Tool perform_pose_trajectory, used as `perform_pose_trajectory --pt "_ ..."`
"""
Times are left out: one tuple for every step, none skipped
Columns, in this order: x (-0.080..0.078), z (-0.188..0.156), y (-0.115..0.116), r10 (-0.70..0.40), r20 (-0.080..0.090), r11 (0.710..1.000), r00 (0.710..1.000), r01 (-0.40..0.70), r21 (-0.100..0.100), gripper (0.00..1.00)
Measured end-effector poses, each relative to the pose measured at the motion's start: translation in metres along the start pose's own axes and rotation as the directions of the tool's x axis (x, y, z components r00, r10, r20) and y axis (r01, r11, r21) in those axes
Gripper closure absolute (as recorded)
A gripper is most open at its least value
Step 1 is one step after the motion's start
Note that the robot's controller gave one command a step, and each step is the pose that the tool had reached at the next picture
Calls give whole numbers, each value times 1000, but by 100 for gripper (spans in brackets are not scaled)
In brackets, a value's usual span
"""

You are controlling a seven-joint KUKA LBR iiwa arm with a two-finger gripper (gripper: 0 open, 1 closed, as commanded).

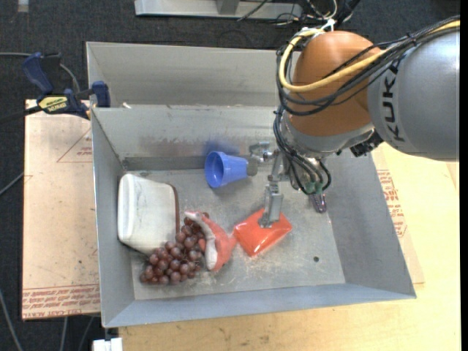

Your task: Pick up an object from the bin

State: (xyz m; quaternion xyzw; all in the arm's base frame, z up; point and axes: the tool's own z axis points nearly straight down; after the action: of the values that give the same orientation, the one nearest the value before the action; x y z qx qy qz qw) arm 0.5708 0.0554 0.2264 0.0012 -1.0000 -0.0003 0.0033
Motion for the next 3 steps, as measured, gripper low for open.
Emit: perform_pose_trajectory --pt "-1 -5 0 2 8 1000 1000 -2 -1 0" --pt "5 32 -30 -217 13 976 976 217 0 0" --pt "-2 65 -62 -477 7 879 879 477 3 0"
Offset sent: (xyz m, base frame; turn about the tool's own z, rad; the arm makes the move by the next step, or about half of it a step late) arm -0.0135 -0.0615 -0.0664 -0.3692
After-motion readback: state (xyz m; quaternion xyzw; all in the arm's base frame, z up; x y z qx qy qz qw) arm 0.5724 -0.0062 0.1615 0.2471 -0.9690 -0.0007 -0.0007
